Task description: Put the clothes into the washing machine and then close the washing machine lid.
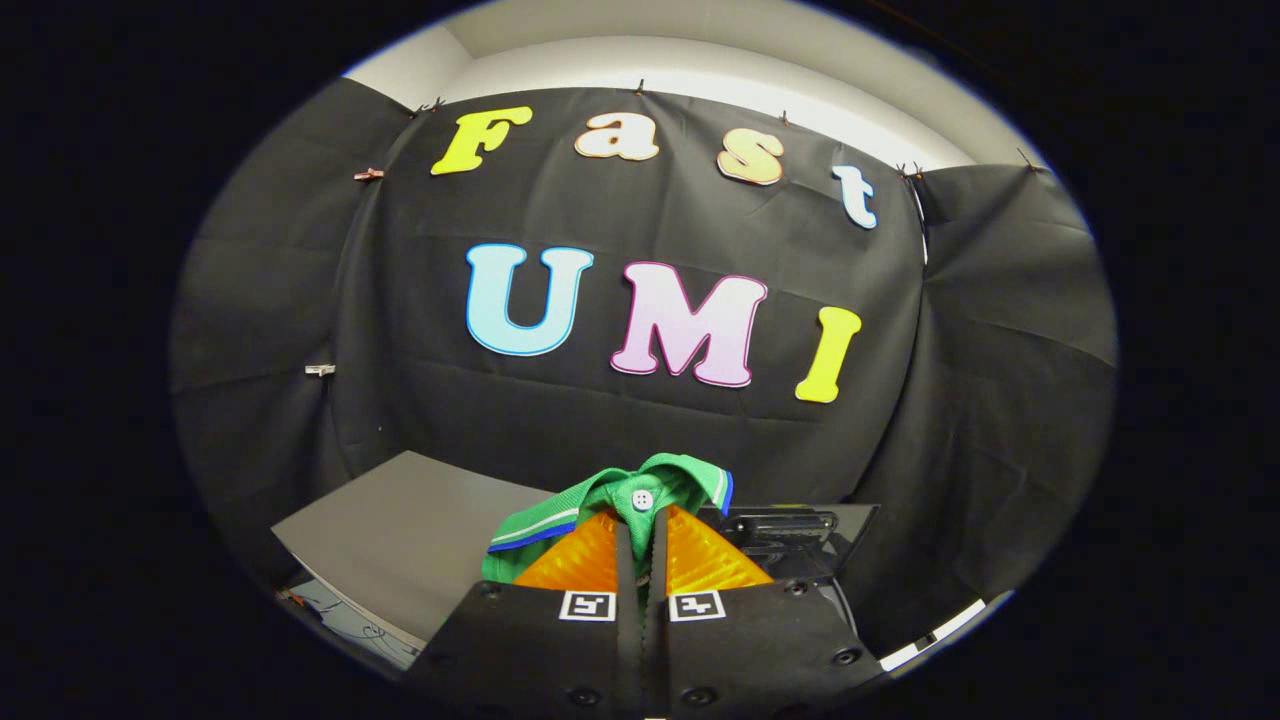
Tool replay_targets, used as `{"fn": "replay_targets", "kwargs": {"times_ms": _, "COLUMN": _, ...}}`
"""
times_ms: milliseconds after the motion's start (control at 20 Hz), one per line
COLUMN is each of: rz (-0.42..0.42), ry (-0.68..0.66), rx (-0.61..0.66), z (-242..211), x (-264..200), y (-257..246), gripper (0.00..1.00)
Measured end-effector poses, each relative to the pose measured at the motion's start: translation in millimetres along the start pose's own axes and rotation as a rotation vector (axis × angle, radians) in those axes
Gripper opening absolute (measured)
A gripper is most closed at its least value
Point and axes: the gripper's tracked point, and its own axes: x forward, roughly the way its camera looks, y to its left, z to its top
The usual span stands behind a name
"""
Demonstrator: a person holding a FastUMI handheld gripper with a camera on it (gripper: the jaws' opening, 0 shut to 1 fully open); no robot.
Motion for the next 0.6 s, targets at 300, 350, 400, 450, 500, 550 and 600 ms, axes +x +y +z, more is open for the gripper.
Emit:
{"fn": "replay_targets", "kwargs": {"times_ms": 300, "rz": 0.013, "ry": 0.037, "rx": 0.029, "z": -34, "x": 24, "y": -89, "gripper": 0.05}}
{"fn": "replay_targets", "kwargs": {"times_ms": 350, "rz": 0.013, "ry": 0.040, "rx": 0.025, "z": -43, "x": 28, "y": -104, "gripper": 0.05}}
{"fn": "replay_targets", "kwargs": {"times_ms": 400, "rz": 0.010, "ry": 0.049, "rx": 0.022, "z": -48, "x": 31, "y": -114, "gripper": 0.05}}
{"fn": "replay_targets", "kwargs": {"times_ms": 450, "rz": 0.010, "ry": 0.055, "rx": 0.016, "z": -54, "x": 36, "y": -123, "gripper": 0.05}}
{"fn": "replay_targets", "kwargs": {"times_ms": 500, "rz": 0.003, "ry": 0.072, "rx": 0.006, "z": -64, "x": 42, "y": -131, "gripper": 0.05}}
{"fn": "replay_targets", "kwargs": {"times_ms": 550, "rz": -0.003, "ry": 0.078, "rx": -0.002, "z": -72, "x": 47, "y": -139, "gripper": 0.05}}
{"fn": "replay_targets", "kwargs": {"times_ms": 600, "rz": -0.018, "ry": 0.089, "rx": -0.002, "z": -80, "x": 52, "y": -146, "gripper": 0.05}}
